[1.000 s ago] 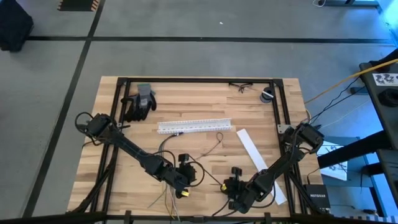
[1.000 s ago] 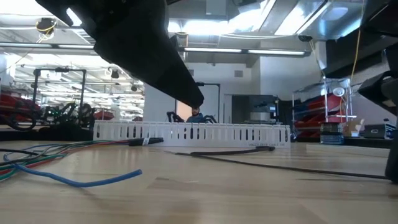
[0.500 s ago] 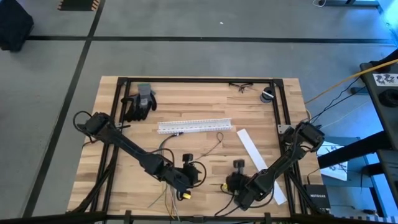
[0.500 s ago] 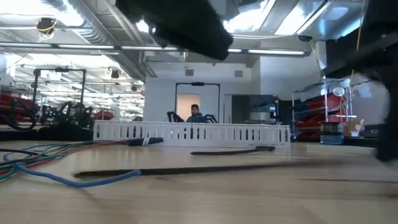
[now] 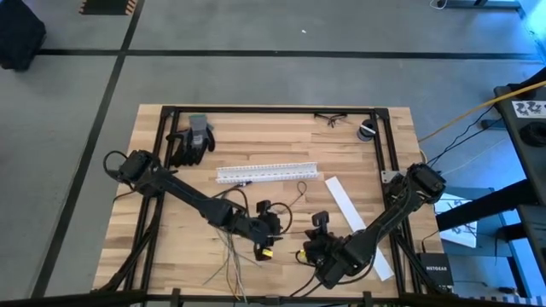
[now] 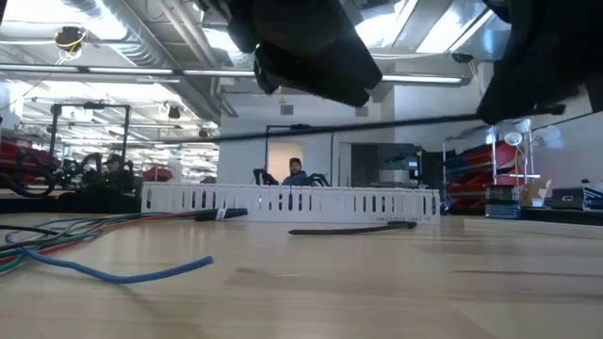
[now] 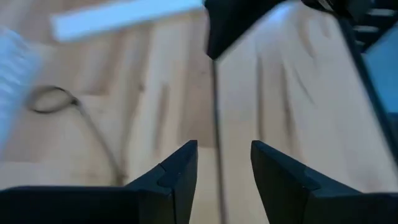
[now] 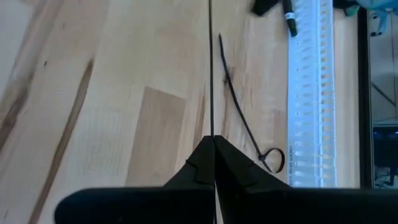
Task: Ziptie cables
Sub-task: Prepare the black ziptie
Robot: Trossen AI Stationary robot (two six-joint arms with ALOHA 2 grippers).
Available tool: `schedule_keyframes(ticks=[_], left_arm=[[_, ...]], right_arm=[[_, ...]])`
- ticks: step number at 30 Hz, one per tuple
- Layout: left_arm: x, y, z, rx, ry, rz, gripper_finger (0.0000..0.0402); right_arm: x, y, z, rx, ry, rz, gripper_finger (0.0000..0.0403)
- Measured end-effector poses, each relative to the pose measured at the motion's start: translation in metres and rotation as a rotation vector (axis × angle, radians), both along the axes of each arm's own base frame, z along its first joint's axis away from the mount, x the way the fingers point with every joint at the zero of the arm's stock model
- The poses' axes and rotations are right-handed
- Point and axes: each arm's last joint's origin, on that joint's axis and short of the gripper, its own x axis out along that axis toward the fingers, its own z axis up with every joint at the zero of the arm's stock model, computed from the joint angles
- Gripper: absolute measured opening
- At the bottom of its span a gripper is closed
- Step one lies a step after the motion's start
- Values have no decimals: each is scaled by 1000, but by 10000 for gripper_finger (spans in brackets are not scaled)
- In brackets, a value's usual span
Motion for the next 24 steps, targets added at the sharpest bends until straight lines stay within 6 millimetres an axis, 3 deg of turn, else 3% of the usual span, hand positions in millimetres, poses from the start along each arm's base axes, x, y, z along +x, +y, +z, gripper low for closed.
schedule_keyframes(ticks=[7,17,24], left_arm=[[8,15,-8,-92,63,-76,143],[22,40,-2,-325,55,-258,143],[26,59,-2,-412,78,-281,143]], right_arm=[[3,2,2,-29,-39,37,0],[7,6,4,-85,-62,114,0],[9,6,6,-176,-87,161,0]])
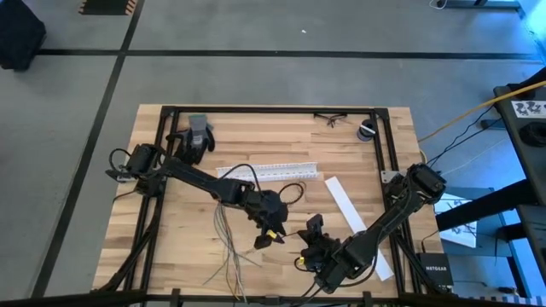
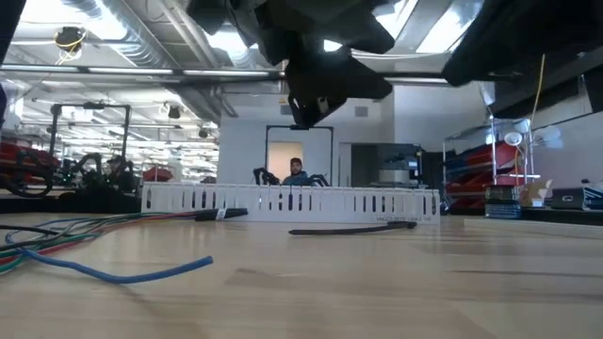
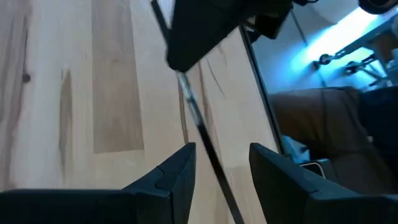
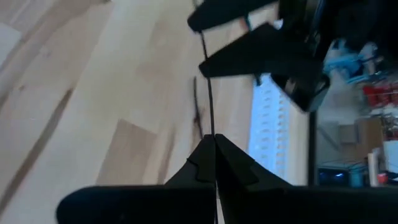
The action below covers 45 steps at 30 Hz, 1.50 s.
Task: Ziptie cables
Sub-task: Prepare the black ziptie
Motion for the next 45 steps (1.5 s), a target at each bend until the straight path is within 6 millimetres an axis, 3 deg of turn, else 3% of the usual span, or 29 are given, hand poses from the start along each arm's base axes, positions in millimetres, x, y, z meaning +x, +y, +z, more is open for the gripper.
schedule_keyframes(ticks=[6,13,21,28,32,37,45], left_arm=[[-1,14,-8,-70,17,-37,138],[-3,12,-11,-130,-23,-88,108],[-4,11,-12,-75,-50,-116,14],[-7,7,-17,34,-27,-52,2],[-8,4,-19,102,-10,11,1],[-13,0,-26,173,41,69,1],[-9,0,-21,244,-35,165,1]], right_arm=[[1,0,1,-65,4,44,0],[1,0,2,-107,23,75,0],[2,1,2,-101,17,78,1],[1,1,2,7,-19,1,1],[-9,4,16,103,-59,-109,1],[-37,3,43,211,-96,-250,7],[-77,3,61,360,-206,-447,103]])
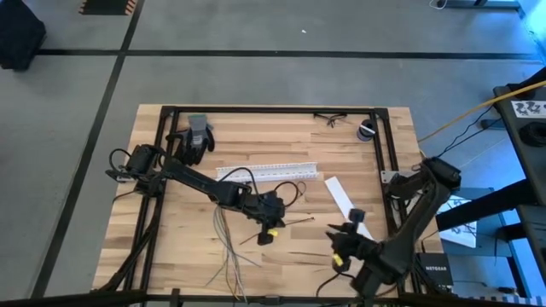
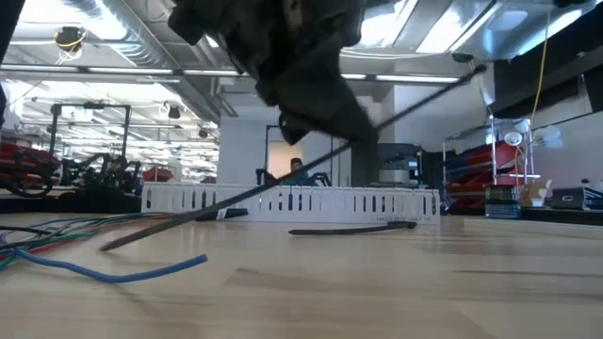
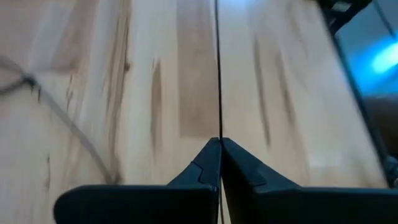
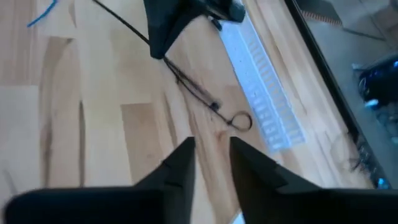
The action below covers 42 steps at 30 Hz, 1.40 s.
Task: Ziptie cables
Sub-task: Prepare the black ziptie
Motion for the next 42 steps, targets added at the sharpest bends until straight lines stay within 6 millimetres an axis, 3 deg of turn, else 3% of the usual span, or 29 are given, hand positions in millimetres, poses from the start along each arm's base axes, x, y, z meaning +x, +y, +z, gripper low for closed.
schedule_keyframes(ticks=[3,7,16,22,29,34,38,42], left_arm=[[2,-1,2,0,-34,-5,1],[4,-1,5,-3,-62,-5,1],[6,-1,9,-4,-115,-12,1],[6,-1,9,-4,-117,-12,1],[7,-3,10,-38,-121,-36,1],[9,-14,24,-266,-211,-277,1],[7,-25,31,-387,-233,-435,1],[5,-27,30,-419,-206,-470,1]], right_arm=[[-9,4,-4,11,-57,-15,139],[-20,5,-24,27,-152,-50,164],[-26,-7,-94,186,-403,-117,166],[-28,-12,-118,288,-515,-134,165],[-22,-9,-119,275,-553,-82,165],[-2,-1,-112,235,-501,52,165],[19,7,-97,152,-483,265,165],[36,4,-72,52,-540,401,165]])
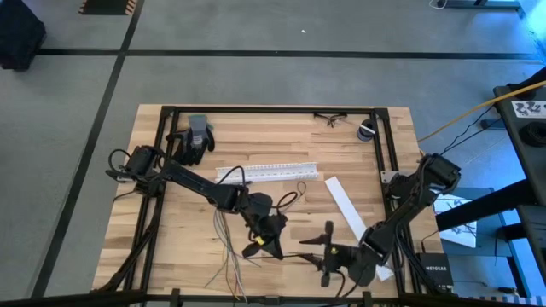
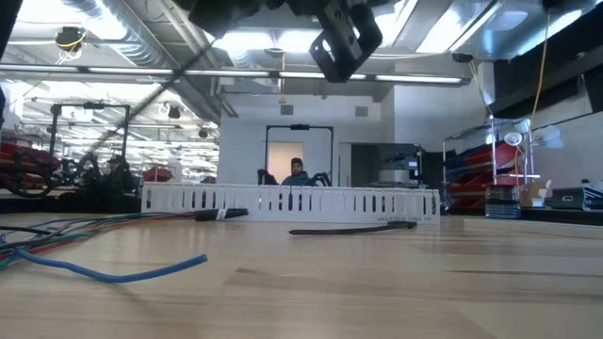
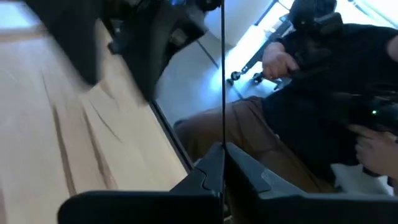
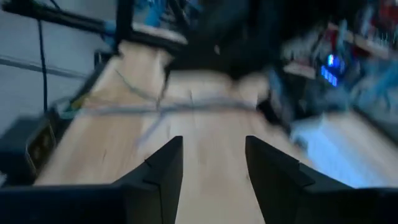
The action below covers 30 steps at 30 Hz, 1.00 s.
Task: Ziptie cables
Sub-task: Prepare the black ziptie
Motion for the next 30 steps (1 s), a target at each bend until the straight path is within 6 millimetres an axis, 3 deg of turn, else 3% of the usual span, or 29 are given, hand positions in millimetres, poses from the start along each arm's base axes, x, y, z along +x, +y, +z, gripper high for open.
schedule_keyframes(ticks=[4,7,16,30], left_arm=[[-1,-3,0,-15,7,-24,1],[-2,-4,0,-24,15,-43,1],[-3,-7,1,-35,19,-72,1],[-3,-6,0,-30,20,-56,1]], right_arm=[[19,-12,22,6,-52,180,165],[30,-19,26,-1,-64,303,165],[33,-19,30,-94,-102,452,154],[33,-20,30,-151,-96,463,8]])
